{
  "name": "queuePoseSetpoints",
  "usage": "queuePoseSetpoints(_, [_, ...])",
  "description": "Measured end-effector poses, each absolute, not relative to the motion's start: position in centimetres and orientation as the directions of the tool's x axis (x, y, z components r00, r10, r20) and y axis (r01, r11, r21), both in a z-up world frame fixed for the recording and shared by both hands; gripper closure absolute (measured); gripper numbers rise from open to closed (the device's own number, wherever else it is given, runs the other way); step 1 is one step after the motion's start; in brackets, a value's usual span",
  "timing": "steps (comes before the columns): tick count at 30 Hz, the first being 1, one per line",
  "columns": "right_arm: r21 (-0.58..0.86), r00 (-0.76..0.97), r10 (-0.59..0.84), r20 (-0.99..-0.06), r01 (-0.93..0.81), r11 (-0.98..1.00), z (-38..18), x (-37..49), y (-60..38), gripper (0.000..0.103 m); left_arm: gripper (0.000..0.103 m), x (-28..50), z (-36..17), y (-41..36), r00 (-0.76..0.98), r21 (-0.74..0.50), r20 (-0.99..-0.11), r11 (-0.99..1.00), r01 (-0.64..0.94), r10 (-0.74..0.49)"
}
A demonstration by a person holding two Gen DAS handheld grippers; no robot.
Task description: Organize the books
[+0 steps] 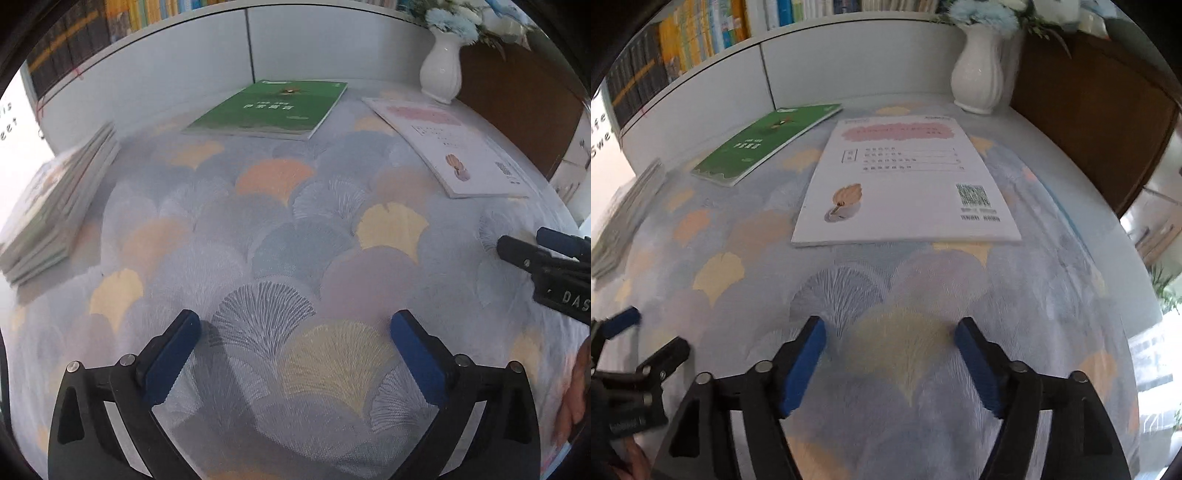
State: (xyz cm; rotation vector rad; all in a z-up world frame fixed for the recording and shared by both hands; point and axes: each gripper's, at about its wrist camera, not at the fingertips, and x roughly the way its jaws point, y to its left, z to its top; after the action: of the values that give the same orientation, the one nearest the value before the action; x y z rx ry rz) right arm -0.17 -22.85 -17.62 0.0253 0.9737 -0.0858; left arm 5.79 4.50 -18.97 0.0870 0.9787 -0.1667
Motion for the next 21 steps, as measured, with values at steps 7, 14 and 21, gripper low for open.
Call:
queuePoseSetpoints(7, [-0.004, 0.551, -0.020, -0.834, 0.031, 1.000, -18.6, 0.9, -22.5, 0.000, 0.000, 5.1, -19.2, 4.7, 0.582, -0.014, -0.806, 0.987, 0.159, -0.105])
queuePoseSetpoints(14, [-0.030, 0.563, -0.044, -0.825, 0.034, 0.999, -18.9, 0.8, -22.1, 0.000, 0.000, 5.0, -19.4, 4.6, 0.593, -0.016, -0.799, 0.988, 0.152, -0.104])
queuePoseSetpoints(21, [-0.026, 0.571, -0.040, -0.820, 0.033, 0.999, -18.9, 0.6, -22.1, 0.000, 0.000, 4.9, -19.3, 4.7, 0.592, -0.015, -0.799, 0.988, 0.152, -0.103])
